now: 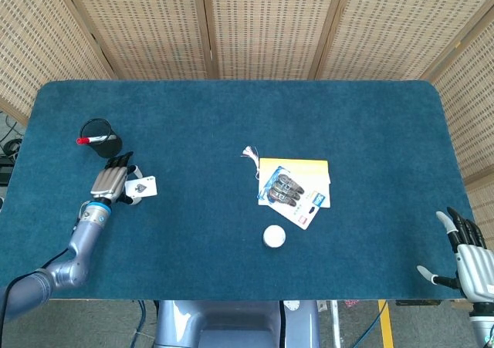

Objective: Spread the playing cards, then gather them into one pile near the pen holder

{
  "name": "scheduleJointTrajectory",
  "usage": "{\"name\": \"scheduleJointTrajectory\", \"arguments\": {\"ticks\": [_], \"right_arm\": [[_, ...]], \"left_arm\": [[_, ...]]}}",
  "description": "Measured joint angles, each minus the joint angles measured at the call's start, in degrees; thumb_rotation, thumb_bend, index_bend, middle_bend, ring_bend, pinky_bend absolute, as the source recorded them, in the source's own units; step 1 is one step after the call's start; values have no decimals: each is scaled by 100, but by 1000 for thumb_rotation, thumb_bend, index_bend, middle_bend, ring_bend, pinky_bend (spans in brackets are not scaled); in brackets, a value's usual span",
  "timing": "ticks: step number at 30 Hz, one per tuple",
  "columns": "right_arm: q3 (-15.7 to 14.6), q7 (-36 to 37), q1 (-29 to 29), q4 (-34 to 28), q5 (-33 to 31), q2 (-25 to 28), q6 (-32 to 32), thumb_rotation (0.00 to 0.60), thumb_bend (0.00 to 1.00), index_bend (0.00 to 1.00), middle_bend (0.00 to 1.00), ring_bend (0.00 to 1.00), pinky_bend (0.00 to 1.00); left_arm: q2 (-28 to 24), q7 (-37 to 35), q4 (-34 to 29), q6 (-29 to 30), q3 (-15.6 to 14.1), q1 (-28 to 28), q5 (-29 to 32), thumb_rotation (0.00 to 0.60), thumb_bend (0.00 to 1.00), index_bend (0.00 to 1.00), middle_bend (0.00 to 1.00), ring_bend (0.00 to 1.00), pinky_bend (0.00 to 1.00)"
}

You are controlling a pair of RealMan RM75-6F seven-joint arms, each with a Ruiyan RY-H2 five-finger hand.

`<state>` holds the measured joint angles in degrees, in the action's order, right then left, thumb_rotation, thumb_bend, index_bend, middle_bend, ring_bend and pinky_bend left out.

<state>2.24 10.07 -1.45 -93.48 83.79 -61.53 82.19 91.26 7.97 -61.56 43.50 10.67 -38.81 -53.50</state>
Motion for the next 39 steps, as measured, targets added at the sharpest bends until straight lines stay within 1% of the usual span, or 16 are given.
{"name": "scheduleJointTrajectory", "arguments": {"ticks": [9, 14, 18, 23, 30, 35, 39], "right_arm": [[1, -11, -1, -8, -7, 2, -6, 600, 156, 60, 0, 0, 0], [2, -6, -1, -7, -8, 3, -9, 600, 156, 60, 0, 0, 0], [2, -1, 0, -5, -5, 2, -6, 600, 156, 60, 0, 0, 0], [1, 5, -2, -8, -6, 6, -11, 600, 156, 60, 0, 0, 0], [3, 8, 0, -9, -8, 5, -9, 600, 156, 60, 0, 0, 0], [3, 19, -4, -13, -16, 11, -23, 600, 156, 60, 0, 0, 0], [3, 10, -2, -13, -10, 10, -14, 600, 156, 60, 0, 0, 0]], "left_arm": [[24, 120, 23, 8, 4, -11, 52, 600, 183, 408, 0, 0, 0], [16, 146, -6, 22, 15, -12, 60, 600, 181, 365, 0, 0, 0], [5, 189, -27, 35, 21, -11, 85, 600, 180, 294, 0, 0, 0], [-15, 216, -47, 36, 32, -11, 116, 600, 179, 264, 0, 0, 0], [-34, 211, -69, 39, 39, -2, 125, 600, 179, 185, 0, 0, 0], [-173, 113, -304, 165, 48, 56, -20, 600, 172, 125, 0, 0, 0], [-437, -105, -722, 354, 20, 173, -357, 600, 154, 85, 0, 0, 0]]}}
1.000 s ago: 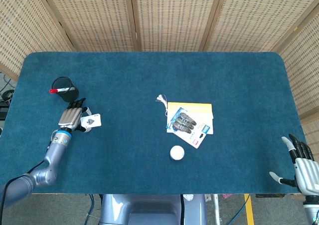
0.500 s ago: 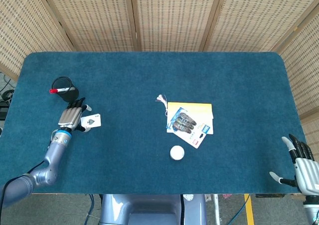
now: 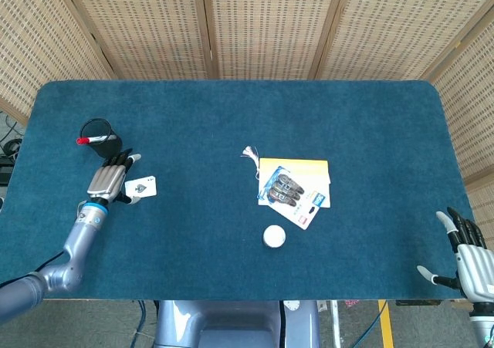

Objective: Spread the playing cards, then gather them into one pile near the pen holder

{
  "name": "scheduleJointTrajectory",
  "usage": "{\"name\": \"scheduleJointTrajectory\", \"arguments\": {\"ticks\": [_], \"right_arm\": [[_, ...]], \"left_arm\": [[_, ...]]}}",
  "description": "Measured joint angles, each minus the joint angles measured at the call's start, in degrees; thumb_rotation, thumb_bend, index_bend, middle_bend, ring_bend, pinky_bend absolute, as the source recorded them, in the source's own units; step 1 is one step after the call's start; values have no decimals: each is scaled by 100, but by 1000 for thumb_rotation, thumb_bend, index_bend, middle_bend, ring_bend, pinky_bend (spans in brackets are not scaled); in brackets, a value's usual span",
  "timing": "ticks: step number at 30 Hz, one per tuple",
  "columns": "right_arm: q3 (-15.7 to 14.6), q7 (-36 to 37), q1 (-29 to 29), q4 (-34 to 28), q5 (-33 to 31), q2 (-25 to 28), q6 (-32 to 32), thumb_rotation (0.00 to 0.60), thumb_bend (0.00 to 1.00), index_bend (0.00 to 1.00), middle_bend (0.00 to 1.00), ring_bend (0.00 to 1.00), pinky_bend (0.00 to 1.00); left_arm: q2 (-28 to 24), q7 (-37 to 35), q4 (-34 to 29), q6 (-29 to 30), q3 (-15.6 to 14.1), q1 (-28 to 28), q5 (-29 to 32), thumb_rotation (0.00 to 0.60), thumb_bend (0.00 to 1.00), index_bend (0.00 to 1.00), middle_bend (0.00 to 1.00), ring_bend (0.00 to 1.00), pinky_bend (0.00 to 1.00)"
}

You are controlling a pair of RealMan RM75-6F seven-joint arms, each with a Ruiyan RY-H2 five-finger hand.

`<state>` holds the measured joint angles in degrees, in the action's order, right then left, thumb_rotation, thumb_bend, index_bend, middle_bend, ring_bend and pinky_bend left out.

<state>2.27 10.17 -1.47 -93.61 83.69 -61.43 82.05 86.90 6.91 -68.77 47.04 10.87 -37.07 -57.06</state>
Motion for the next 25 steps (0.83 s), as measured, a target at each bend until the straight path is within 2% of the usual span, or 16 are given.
{"name": "scheduleJointTrajectory", "arguments": {"ticks": [6, 10, 14, 19, 25], "right_arm": [[3, -32, 6, -1, -1, -10, 16, 600, 156, 60, 0, 0, 0], [9, -70, 11, -8, -9, -20, 35, 600, 156, 60, 0, 0, 0], [17, -100, 20, -13, -15, -34, 61, 600, 156, 60, 0, 0, 0], [25, -141, 31, -25, -16, -49, 95, 600, 156, 60, 0, 0, 0], [38, -202, 53, -14, -7, -84, 162, 600, 156, 60, 0, 0, 0]], "left_arm": [[-573, -585, -640, 550, -171, 306, -1034, 600, 90, 17, 0, 0, 0], [-872, -722, -862, 1380, -329, 622, -1724, 600, 4, 0, 0, 0, 0], [-1179, -806, -1078, 2249, -502, 1030, -2156, 600, 0, 0, 0, 0, 0], [-1565, -787, -1425, 3235, -696, 1767, -2352, 600, 0, 0, 0, 0, 0], [-2055, -765, -2099, 3793, -961, 2598, -2145, 600, 0, 0, 0, 0, 0]]}}
